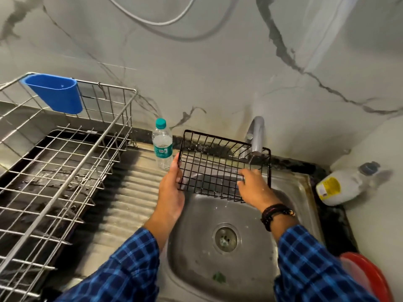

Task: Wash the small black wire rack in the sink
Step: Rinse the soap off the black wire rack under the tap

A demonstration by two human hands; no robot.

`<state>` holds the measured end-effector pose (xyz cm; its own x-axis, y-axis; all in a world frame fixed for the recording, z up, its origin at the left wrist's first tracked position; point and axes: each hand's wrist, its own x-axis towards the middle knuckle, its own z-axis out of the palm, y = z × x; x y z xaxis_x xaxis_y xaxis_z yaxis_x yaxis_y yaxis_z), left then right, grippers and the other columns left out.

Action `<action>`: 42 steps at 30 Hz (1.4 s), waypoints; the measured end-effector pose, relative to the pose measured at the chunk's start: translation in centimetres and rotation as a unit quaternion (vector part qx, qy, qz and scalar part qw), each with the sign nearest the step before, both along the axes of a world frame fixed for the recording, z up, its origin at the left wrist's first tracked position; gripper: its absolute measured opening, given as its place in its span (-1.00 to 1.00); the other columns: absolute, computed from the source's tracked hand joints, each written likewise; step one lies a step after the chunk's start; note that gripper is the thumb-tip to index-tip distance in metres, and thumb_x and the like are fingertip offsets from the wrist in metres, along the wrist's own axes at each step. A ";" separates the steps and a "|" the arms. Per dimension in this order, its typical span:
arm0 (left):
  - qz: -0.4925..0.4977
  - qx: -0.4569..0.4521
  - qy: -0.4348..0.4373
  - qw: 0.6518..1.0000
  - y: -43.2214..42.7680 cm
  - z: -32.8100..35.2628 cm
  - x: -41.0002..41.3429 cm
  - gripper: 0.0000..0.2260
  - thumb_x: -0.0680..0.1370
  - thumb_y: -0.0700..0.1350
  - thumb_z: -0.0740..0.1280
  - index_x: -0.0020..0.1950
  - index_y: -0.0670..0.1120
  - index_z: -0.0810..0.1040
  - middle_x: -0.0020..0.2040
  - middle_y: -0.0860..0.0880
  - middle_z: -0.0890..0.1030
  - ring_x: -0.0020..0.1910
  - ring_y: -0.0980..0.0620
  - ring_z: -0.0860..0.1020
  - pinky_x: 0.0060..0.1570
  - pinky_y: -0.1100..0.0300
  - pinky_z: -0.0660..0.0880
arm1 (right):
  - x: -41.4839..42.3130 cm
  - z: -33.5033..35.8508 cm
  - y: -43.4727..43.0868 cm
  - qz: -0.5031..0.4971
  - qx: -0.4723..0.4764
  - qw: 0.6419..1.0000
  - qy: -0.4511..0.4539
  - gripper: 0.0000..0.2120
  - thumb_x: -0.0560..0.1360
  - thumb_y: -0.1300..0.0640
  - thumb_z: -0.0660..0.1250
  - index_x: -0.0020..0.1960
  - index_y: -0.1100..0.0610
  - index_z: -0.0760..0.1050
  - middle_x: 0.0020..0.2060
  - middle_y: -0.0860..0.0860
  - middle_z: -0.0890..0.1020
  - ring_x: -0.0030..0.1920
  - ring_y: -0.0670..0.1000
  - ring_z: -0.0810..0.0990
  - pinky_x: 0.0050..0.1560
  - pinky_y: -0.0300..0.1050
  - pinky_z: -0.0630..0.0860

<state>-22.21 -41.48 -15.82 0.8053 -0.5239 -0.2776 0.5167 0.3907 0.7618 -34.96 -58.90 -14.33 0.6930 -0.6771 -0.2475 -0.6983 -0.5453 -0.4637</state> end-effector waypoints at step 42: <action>-0.023 0.023 -0.077 0.996 1.2 -1.1 -0.2 -0.44 0.56 0.12 0.38 0.53 -0.04 0.42 0.42 -0.14 0.54 0.45 -0.14 0.46 0.49 -0.24 0.27 | 1.6 0.8 1.2 -0.021 -0.185 0.978 0.098 -0.88 0.57 0.08 0.29 -0.09 0.10 0.53 -0.14 0.03 0.63 -0.17 0.06 0.59 -0.15 -0.06 0.57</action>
<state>-22.41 -40.25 -16.91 0.8153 -0.5514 -0.1769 0.4086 0.3315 0.8504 -33.32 -57.75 -13.55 0.6273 -0.7716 -0.1053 -0.7787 -0.6201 -0.0955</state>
